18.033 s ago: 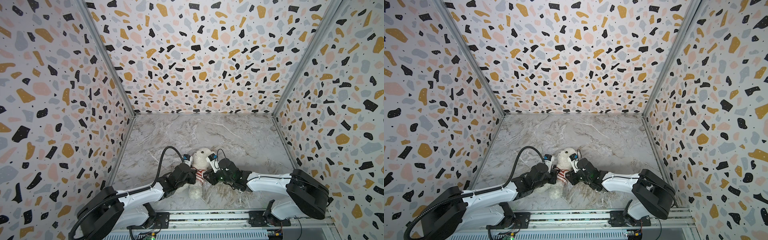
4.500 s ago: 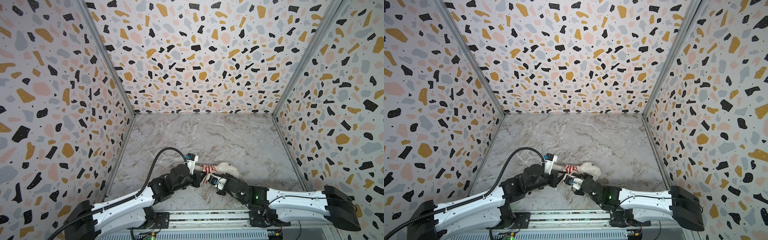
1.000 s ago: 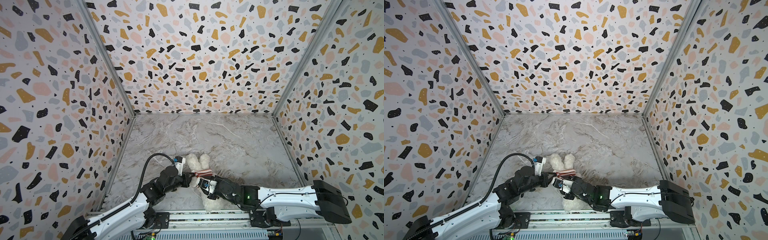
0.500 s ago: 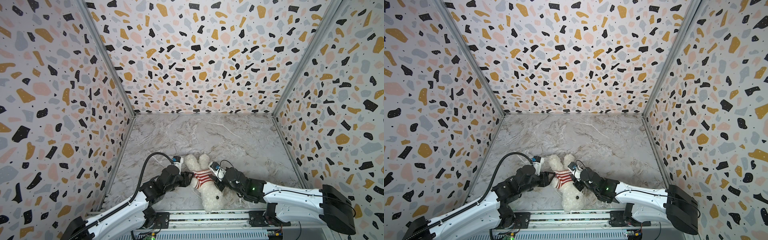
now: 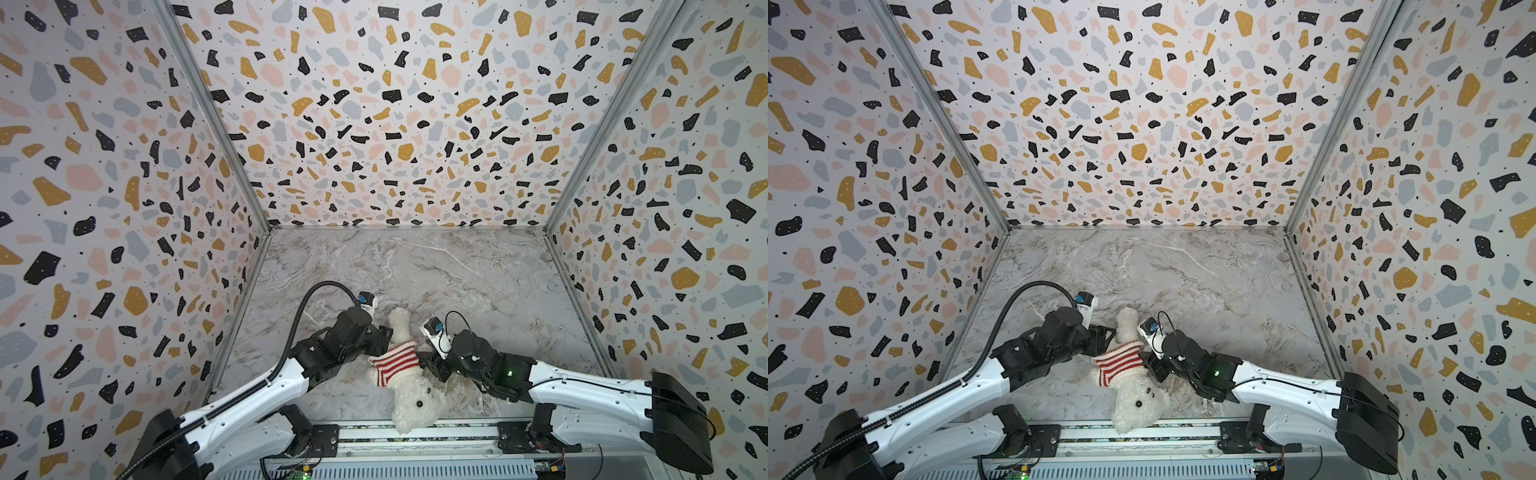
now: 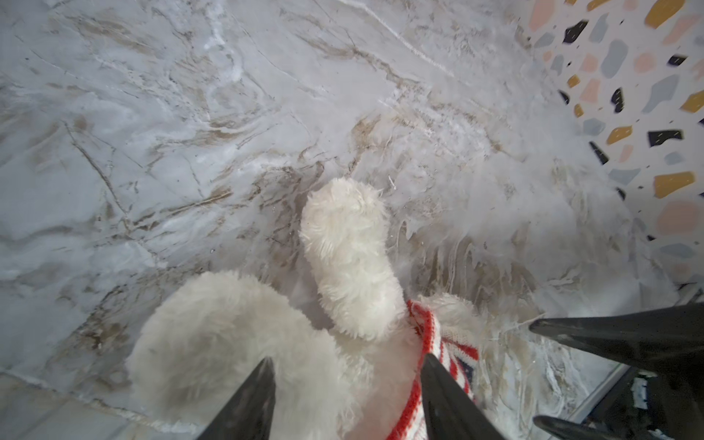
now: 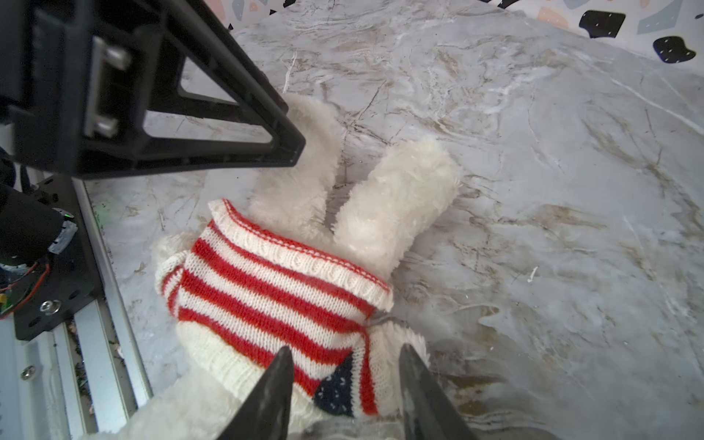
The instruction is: Dress the teddy bear
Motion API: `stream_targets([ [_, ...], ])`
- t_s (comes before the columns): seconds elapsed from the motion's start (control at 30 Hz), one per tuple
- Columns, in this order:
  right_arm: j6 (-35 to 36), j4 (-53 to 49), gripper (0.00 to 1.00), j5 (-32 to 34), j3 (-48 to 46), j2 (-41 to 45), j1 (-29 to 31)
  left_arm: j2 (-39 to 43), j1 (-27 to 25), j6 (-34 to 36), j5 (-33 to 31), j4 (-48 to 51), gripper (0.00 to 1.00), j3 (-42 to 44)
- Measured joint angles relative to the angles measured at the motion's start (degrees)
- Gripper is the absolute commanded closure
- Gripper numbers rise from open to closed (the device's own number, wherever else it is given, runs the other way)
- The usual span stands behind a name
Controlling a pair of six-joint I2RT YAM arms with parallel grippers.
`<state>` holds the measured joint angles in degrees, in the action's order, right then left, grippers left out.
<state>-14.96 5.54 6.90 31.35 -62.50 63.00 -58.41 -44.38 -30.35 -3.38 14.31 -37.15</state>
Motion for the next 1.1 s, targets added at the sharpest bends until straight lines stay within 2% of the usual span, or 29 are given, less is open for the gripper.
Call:
stream_targets([
  [0.23, -0.02, -1.09, 0.52, -2.05, 0.85, 1.99, 0.35, -13.22, 0.81, 4.85, 1.22, -2.10, 0.38, -7.32],
  [0.37, 0.26, -1.55, 0.52, -3.37, 1.88, 1.88, 2.01, -20.70, 3.78, 7.39, 2.45, -3.63, 0.39, -10.49],
  [0.5, 0.79, -1.75, 0.53, -5.07, 3.61, -1.05, 5.46, -24.79, 6.60, 8.72, 3.34, -4.13, 0.39, -10.05],
  [0.63, 0.92, -1.62, 0.54, -7.65, 4.31, -5.07, 7.87, -25.59, 7.87, 8.74, 4.37, -5.27, 0.39, -7.76],
  [0.8, -0.44, -1.51, 0.55, -9.42, 4.17, -8.31, 7.74, -24.26, 7.91, 8.37, 5.07, -7.13, 0.39, -3.52],
  [1.1, -2.08, -1.33, 0.56, -13.68, 1.46, -9.51, 0.39, -21.03, 7.96, 5.55, 6.56, -10.95, 0.39, 1.53],
])
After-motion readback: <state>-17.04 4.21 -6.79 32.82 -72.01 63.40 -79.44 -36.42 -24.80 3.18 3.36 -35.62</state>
